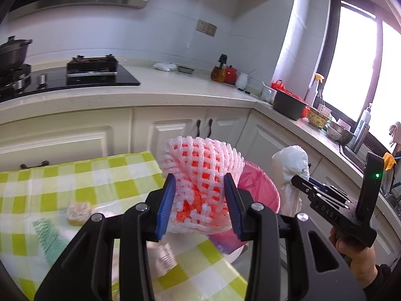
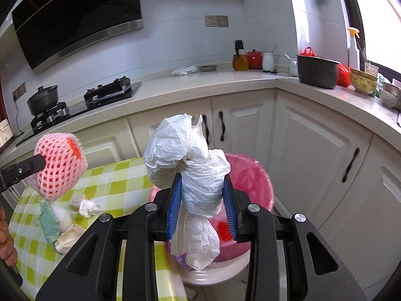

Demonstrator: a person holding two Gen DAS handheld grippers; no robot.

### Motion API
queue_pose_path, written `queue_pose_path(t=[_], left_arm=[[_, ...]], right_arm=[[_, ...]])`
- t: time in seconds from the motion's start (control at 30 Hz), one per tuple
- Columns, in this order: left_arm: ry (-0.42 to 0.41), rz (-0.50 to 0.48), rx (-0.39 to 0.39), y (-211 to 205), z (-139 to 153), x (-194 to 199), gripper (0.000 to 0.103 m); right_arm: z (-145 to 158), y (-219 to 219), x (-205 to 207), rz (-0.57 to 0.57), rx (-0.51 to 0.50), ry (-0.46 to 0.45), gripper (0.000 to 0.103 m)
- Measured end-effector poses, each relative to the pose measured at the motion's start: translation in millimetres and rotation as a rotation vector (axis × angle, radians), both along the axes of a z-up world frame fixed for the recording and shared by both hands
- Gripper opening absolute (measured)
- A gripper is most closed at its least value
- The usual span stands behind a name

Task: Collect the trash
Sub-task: 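Carry both items over the pink bin and open both tools to drop them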

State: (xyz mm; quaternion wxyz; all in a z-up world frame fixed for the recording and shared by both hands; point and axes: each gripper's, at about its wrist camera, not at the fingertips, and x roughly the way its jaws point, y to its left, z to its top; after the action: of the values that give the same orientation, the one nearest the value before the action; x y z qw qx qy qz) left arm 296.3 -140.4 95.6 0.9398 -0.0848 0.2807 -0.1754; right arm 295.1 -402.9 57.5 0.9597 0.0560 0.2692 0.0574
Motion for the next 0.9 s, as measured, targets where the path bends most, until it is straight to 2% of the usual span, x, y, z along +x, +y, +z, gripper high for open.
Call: queue_pose_path(t=[0.3,0.5,0.6,0.7,0.8,0.9], left_arm=[[0.043,-0.074,0.006,-66,-7,60,0.040],[0.076,-0.093,0.004,-89,-15,88,0.041],[0.091,-0.094,0.008,-98,-21,100,0.045],[0.113,-0.094,0.010,-103,-30,112,0.047],[0.132,-0.090,0.009,-106,-36,119,0.055],[0.141,-0.090,0.015,-108,-41,120,0.056]], right_arm=[[-12,-29,41,-0.016,0.045,0.028,0.033],[-15,-33,63,-0.016,0.023,0.030,0.033],[-17,-40,71,-0.025,0.034,0.033,0.033],[-20,-46,75,-0.037,0.039,0.033,0.039],[-22,-51,78,-0.047,0.045,0.035,0.054],[-22,-56,78,-0.060,0.042,0.031,0.055]])
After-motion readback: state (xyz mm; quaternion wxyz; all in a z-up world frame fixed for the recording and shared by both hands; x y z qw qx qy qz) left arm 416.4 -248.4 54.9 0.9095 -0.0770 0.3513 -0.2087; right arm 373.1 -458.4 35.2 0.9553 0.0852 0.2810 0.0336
